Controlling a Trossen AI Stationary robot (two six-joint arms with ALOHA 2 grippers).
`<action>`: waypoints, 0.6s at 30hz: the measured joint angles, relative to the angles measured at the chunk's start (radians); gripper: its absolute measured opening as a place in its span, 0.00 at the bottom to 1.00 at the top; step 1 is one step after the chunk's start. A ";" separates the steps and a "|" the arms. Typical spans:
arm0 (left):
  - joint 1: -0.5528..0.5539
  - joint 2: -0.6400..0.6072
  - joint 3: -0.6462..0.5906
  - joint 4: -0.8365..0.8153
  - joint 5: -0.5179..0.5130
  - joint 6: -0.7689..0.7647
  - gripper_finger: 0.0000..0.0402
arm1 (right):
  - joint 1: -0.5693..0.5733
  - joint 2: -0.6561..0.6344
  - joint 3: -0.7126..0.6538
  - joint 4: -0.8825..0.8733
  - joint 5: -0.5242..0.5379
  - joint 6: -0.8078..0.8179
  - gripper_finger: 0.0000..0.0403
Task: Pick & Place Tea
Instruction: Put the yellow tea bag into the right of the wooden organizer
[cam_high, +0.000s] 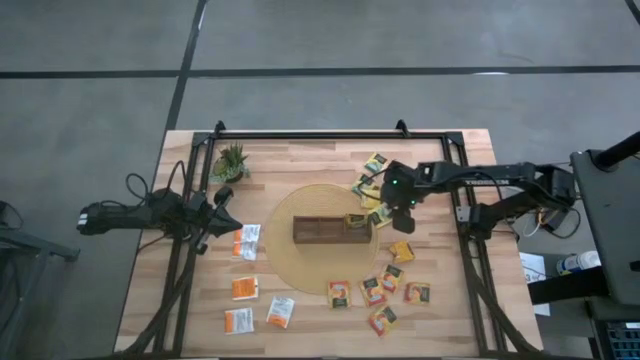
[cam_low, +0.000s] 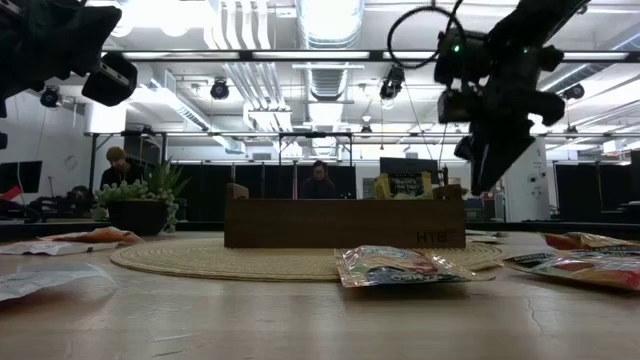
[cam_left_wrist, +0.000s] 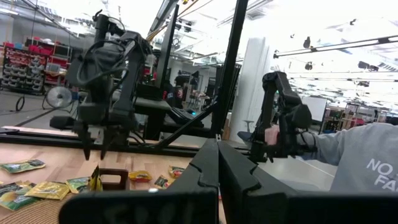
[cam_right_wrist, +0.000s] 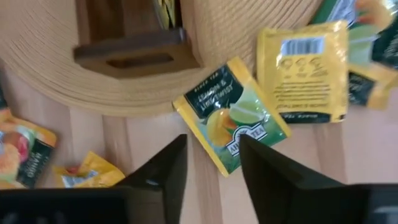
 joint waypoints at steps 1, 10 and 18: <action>0.000 0.000 0.000 0.000 0.000 0.000 0.00 | 0.000 0.018 0.000 0.002 0.000 -0.002 0.40; 0.000 0.000 0.000 0.000 0.000 0.000 0.00 | 0.033 0.127 0.000 0.063 0.001 -0.104 0.50; 0.000 0.000 0.000 0.000 0.000 0.000 0.00 | 0.074 0.201 0.000 0.081 0.186 -0.139 0.50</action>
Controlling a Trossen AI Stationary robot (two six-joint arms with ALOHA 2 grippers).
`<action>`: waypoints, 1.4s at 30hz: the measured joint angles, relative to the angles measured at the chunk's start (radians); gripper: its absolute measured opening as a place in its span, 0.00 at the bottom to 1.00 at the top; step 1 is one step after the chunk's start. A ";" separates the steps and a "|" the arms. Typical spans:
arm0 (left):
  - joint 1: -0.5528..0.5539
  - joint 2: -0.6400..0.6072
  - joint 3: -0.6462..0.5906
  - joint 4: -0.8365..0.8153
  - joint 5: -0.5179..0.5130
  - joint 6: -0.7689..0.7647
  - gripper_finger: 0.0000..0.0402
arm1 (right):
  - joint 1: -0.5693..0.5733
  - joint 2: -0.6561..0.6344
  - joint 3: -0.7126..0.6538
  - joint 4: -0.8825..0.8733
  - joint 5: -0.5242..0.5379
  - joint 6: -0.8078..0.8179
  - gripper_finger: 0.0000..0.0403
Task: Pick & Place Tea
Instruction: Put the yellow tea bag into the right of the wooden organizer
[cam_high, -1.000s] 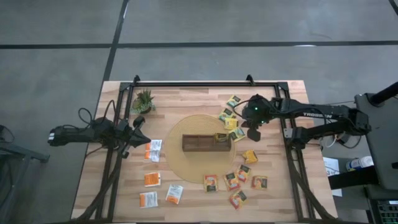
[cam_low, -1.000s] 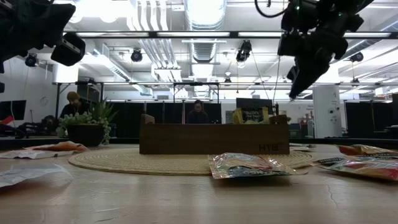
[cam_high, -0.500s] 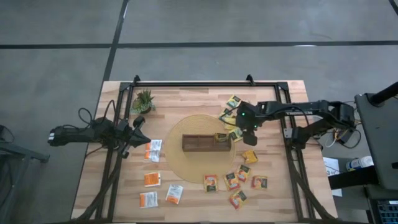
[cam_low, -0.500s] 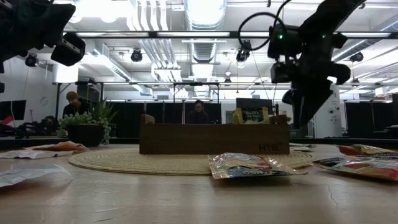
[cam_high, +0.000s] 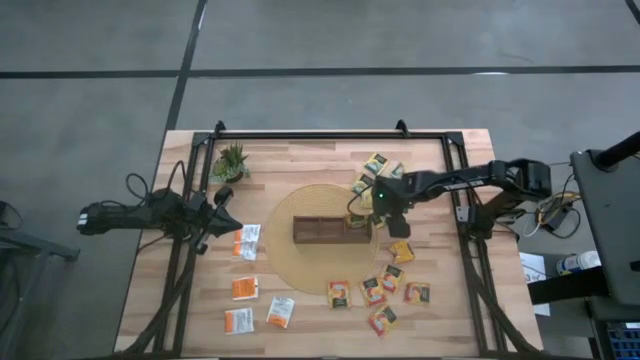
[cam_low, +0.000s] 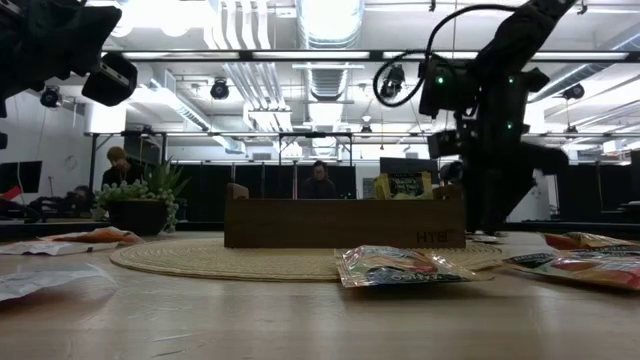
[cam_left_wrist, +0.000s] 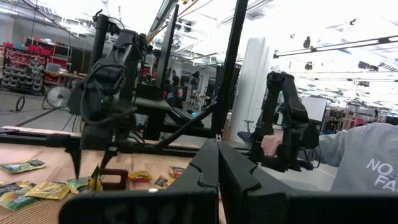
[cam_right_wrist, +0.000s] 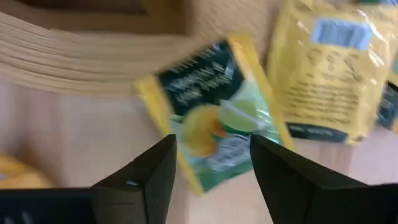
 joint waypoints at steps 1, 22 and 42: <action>0.000 0.000 0.000 0.000 0.000 0.000 0.00 | 0.000 0.012 0.000 0.002 0.012 0.001 0.50; 0.000 0.000 0.000 0.000 0.000 0.000 0.00 | -0.001 -0.138 -0.004 -0.085 0.048 0.073 0.04; 0.000 0.000 0.000 0.000 0.000 0.000 0.00 | 0.315 -0.188 0.191 -0.234 0.437 0.055 0.03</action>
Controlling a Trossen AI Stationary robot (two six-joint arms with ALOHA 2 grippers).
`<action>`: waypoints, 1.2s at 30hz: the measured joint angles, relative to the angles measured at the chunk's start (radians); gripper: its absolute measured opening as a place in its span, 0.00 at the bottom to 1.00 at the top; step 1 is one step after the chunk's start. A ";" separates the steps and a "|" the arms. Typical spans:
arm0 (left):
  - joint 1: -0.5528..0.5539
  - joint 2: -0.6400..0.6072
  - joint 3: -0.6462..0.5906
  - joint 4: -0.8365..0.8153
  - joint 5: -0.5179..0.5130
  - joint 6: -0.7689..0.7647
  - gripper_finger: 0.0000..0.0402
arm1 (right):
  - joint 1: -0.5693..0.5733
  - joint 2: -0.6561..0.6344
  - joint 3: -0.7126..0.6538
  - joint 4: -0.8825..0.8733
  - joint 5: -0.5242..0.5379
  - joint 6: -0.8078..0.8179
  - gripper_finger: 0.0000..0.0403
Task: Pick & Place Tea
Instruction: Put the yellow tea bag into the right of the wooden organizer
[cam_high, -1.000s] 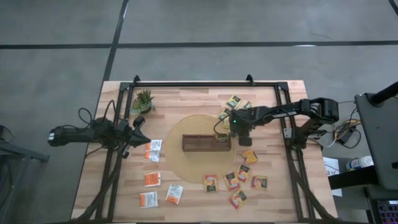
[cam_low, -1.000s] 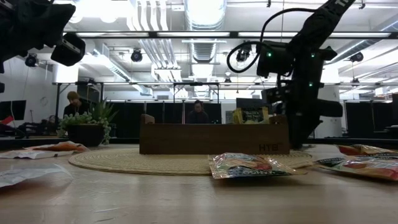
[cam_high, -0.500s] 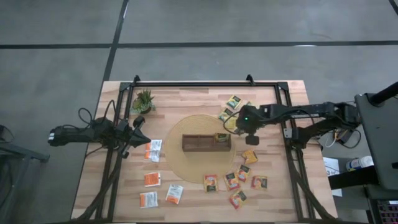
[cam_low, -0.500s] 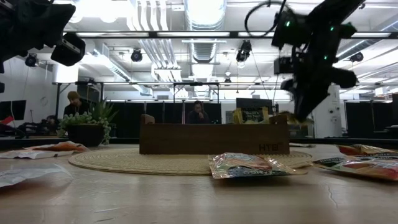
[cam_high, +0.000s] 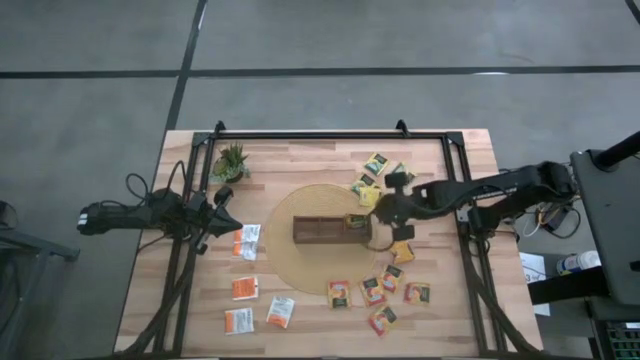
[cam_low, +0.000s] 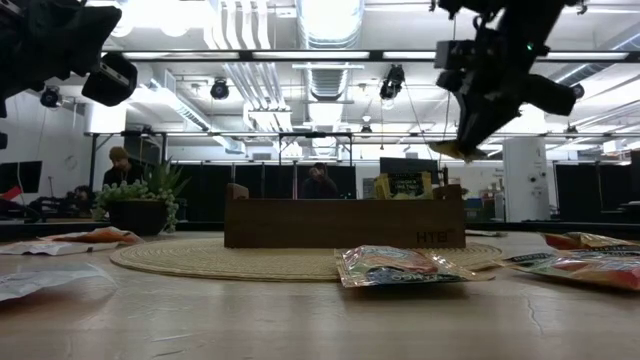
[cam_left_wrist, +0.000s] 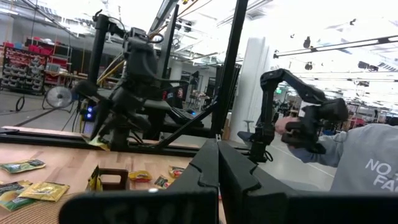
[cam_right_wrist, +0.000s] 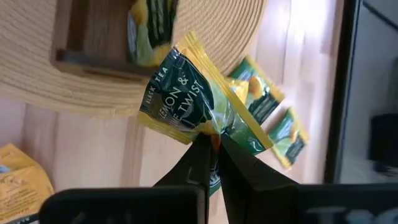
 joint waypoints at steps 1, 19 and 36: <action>0.000 0.000 0.000 0.000 0.000 0.000 0.00 | 0.017 0.021 0.023 -0.014 0.016 0.001 0.03; 0.000 0.000 0.000 0.000 0.000 0.000 0.00 | 0.217 0.469 0.404 -0.283 0.277 -0.060 0.03; 0.000 0.000 0.000 0.000 0.000 0.000 0.00 | 0.212 0.642 0.531 -0.408 0.394 -0.153 0.05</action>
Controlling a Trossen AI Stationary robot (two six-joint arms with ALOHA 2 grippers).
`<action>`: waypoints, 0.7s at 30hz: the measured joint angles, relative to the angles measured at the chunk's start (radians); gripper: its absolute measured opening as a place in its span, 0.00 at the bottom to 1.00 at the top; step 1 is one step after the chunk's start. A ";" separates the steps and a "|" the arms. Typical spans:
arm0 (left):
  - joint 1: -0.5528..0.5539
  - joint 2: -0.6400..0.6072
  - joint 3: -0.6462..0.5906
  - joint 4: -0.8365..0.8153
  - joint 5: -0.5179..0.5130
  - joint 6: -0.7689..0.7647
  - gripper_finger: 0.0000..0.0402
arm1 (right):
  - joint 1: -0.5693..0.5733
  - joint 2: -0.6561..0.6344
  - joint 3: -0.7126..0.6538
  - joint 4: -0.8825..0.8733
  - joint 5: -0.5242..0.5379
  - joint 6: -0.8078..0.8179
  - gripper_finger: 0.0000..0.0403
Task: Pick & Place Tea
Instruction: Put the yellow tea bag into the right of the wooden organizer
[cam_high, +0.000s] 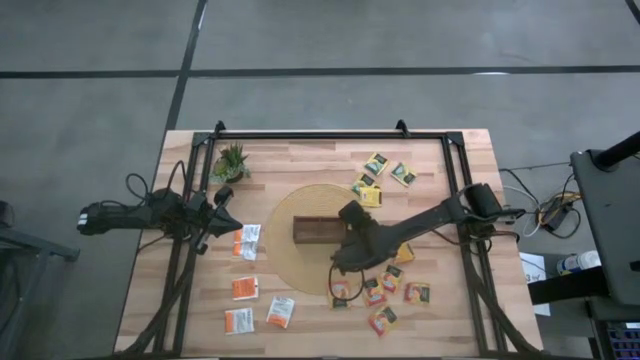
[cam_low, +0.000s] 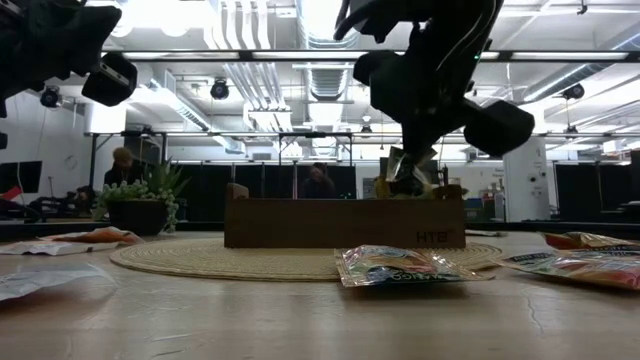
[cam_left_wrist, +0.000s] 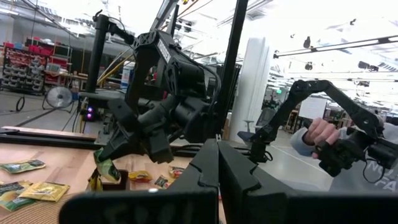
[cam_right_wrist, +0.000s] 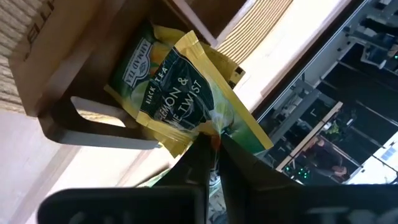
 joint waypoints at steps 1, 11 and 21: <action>0.000 0.000 0.000 0.000 0.000 0.000 0.00 | -0.001 0.000 0.000 -0.003 -0.003 0.000 0.07; 0.000 0.000 0.000 0.000 0.000 0.000 0.00 | -0.008 -0.018 -0.003 -0.021 -0.004 -0.006 0.23; 0.000 0.000 0.000 0.000 0.000 0.000 0.00 | -0.008 -0.039 -0.003 -0.029 -0.029 0.007 0.38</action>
